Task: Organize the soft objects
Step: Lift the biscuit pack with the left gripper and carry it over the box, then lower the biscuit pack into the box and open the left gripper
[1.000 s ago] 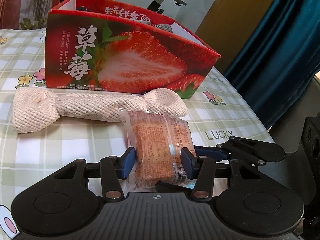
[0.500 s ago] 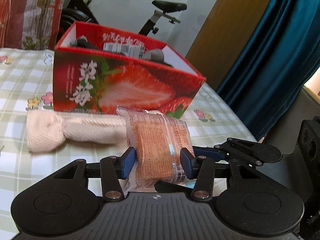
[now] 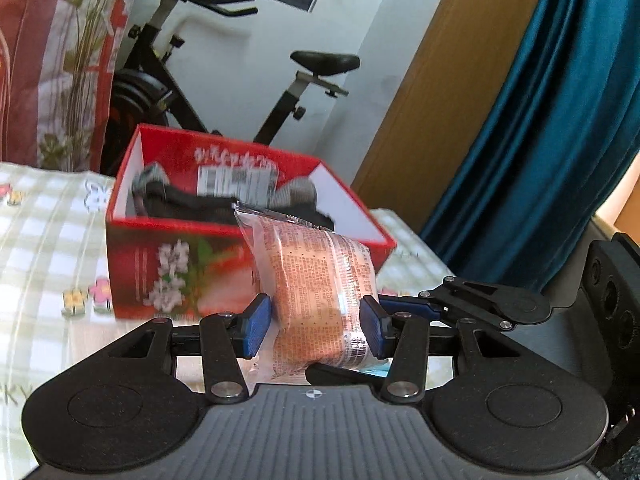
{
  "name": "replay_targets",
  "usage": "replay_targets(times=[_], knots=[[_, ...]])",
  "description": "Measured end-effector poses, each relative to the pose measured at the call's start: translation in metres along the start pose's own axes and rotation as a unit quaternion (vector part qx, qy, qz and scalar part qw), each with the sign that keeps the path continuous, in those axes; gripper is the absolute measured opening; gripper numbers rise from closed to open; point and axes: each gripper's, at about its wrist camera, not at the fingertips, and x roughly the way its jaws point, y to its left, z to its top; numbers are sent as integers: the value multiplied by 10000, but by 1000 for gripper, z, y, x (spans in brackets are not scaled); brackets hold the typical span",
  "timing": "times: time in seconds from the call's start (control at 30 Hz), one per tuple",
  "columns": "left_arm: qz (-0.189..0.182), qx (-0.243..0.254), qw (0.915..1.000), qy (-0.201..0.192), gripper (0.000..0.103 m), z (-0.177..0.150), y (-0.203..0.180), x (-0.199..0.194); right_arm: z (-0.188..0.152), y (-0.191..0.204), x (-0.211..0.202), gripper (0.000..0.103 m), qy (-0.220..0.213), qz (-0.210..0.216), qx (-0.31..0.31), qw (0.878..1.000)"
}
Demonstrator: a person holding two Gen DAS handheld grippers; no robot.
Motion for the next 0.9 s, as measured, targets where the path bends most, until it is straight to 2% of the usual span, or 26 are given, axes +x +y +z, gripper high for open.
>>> replay_targets(times=[0.23,0.43,0.57,0.7,0.9], knots=[[-3,32,9998,-172,51,36,4,5,36,-19,12,62,-122,46,-168,9998],[47,43,9995,-297,51,66,19,26,65,-46,35,62,-187,147,-164,9996],[99,13,9995,-291,51,90,34,48,90,-71,63,62,-144,212,-136,9996],[127,-249,9994,-192,51,109,56,78,106,-94,99,62,-7,288,-30,9996],[297,-392,9988,35,51,117,81,118,111,-117,155,62,345,419,34,9985]])
